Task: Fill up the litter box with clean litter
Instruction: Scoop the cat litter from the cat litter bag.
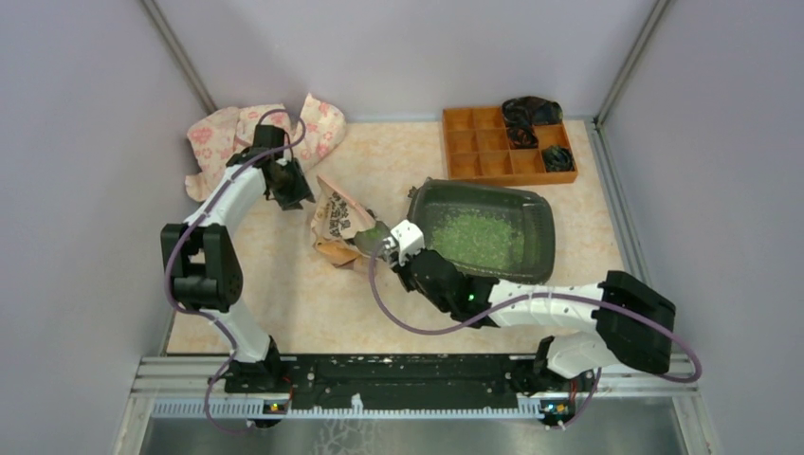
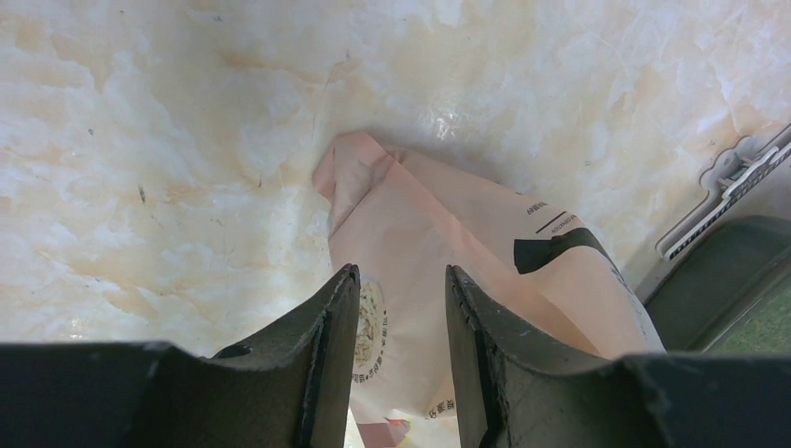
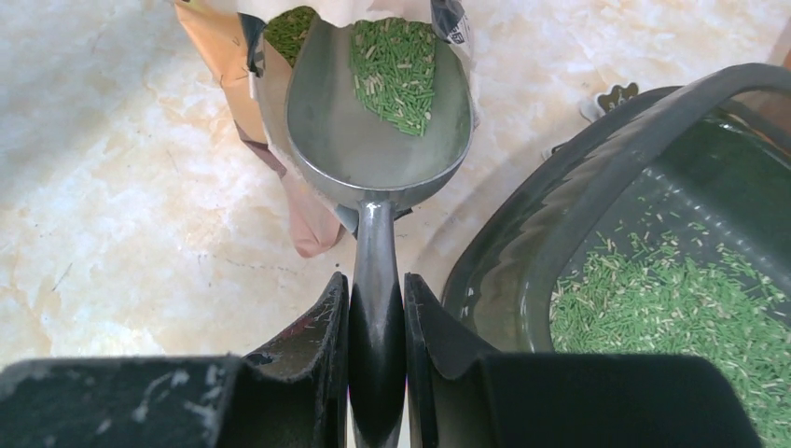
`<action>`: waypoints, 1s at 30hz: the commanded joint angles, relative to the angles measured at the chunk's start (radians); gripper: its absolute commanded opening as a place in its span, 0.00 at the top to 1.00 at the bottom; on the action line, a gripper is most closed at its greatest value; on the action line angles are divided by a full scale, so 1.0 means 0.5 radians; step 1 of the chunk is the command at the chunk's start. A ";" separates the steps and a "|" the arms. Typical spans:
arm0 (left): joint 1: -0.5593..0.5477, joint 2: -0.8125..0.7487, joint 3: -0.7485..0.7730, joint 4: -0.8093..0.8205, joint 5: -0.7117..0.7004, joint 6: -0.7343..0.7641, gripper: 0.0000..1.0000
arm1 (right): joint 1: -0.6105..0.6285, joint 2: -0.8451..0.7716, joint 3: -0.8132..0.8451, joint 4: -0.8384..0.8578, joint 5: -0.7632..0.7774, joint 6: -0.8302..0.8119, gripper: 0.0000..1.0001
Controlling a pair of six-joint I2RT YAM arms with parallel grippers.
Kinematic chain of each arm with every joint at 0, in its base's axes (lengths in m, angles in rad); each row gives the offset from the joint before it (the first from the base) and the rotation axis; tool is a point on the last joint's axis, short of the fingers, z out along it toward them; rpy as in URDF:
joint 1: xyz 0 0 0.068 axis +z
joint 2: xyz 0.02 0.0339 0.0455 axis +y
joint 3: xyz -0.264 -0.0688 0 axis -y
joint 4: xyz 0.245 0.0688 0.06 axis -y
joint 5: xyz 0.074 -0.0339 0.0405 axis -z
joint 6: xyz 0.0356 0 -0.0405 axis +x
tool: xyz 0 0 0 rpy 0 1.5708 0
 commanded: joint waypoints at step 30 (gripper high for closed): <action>0.039 -0.135 0.297 -0.102 0.113 0.004 0.54 | 0.369 -1.183 0.130 -1.104 0.727 0.070 1.00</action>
